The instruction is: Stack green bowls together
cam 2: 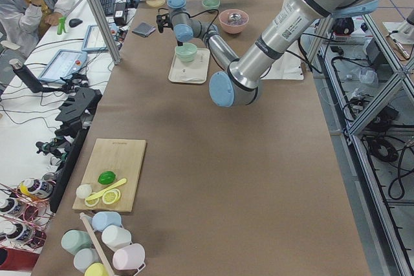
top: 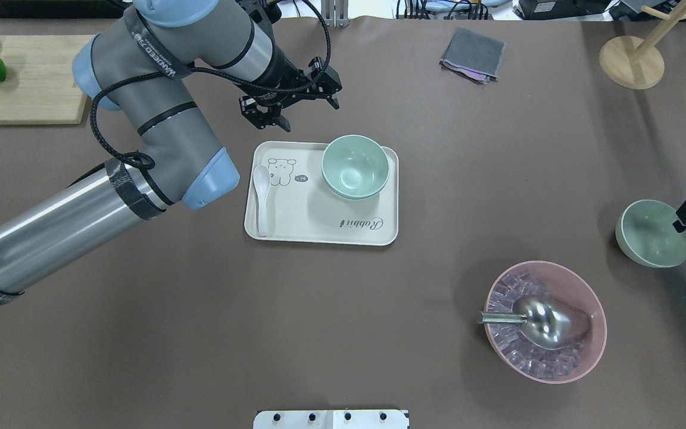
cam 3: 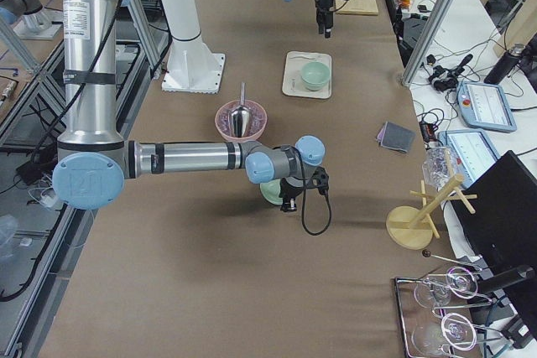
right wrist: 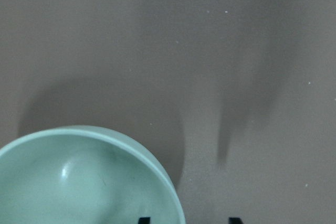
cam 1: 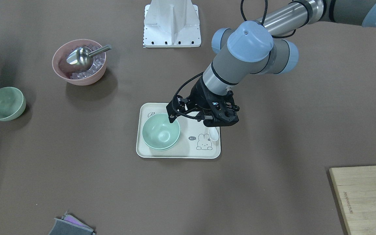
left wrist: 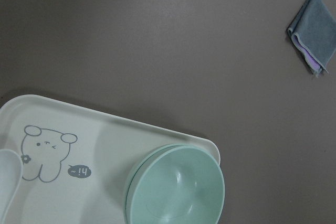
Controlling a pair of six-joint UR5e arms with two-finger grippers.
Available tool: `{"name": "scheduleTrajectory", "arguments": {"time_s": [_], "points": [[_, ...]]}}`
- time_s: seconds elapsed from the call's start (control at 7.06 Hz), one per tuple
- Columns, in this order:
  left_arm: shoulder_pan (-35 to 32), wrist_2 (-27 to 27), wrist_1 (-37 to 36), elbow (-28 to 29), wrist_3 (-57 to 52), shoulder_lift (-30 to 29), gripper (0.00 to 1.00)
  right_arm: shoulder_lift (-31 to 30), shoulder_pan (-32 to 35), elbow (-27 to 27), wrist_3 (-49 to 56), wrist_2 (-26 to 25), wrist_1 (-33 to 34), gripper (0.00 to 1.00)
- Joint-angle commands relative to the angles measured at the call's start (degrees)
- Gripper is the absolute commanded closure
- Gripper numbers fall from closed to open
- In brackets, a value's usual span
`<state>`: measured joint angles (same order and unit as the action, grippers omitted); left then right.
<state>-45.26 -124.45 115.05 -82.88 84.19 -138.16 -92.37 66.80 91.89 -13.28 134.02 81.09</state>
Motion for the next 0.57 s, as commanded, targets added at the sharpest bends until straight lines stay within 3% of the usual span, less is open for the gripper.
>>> {"name": "scheduleTrajectory", "arguments": {"time_s": [0.0, 0.14, 0.28, 0.43], "points": [[0.0, -0.01, 0.0, -1.4, 0.01, 1.14, 0.02, 0.08, 0.0, -1.27, -0.17, -0.07, -0.14, 0.37], [0.0, -0.01, 0.0, -1.66, 0.01, 1.23, 0.02, 0.34, 0.0, -1.28, -0.25, 0.1, -0.05, 0.79], [0.0, -0.01, 0.0, -2.01, 0.01, 1.23, 0.02, 0.43, 0.0, -1.54, -0.34, 0.02, -0.05, 1.0], [0.0, 0.08, 0.0, -2.37, 0.01, 1.31, 0.02, 1.3, -0.09, -1.46, -0.43, 0.71, 0.04, 1.0]]}}
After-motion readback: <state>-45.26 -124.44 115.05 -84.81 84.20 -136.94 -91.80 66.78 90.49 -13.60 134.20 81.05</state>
